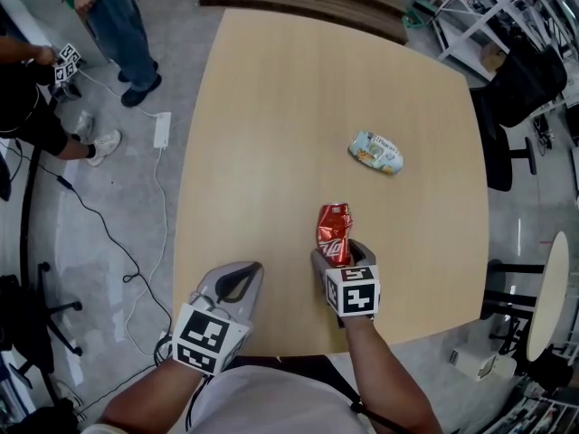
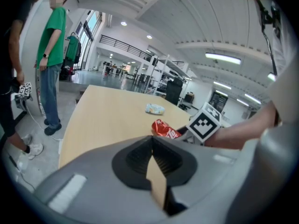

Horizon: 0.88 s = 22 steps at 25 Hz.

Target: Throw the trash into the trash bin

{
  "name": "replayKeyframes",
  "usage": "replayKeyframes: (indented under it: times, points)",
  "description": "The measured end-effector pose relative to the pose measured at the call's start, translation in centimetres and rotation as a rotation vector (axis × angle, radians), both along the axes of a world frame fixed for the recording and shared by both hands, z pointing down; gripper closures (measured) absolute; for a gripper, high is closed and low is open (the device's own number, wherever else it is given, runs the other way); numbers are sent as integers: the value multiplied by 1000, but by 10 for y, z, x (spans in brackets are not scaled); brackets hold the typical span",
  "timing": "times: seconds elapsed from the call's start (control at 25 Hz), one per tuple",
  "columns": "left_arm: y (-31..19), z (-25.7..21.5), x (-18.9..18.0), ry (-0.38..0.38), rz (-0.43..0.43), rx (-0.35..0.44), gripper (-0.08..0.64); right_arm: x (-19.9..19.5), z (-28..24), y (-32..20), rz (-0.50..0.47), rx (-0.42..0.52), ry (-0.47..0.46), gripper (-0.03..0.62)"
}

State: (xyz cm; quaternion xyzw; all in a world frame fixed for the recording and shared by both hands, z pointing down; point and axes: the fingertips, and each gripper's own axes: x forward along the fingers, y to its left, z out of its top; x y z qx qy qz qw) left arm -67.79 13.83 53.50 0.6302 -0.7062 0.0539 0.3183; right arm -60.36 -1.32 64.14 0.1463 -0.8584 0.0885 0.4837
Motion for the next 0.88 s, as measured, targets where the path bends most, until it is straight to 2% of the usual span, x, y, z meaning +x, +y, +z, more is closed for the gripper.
replayKeyframes:
  times: [0.36, 0.6, 0.88]
  points:
    - [-5, -7, 1, -17, 27, 33, 552, -2, -35, 6, -1, -6, -95, 262]
    - [-20, -22, 10, -37, 89, 82, 552, 3, -85, 9, 70, -55, -270, 262]
    - [-49, -44, 36, -67, 209, 136, 552, 32, -150, 8, 143, -10, -422, 262]
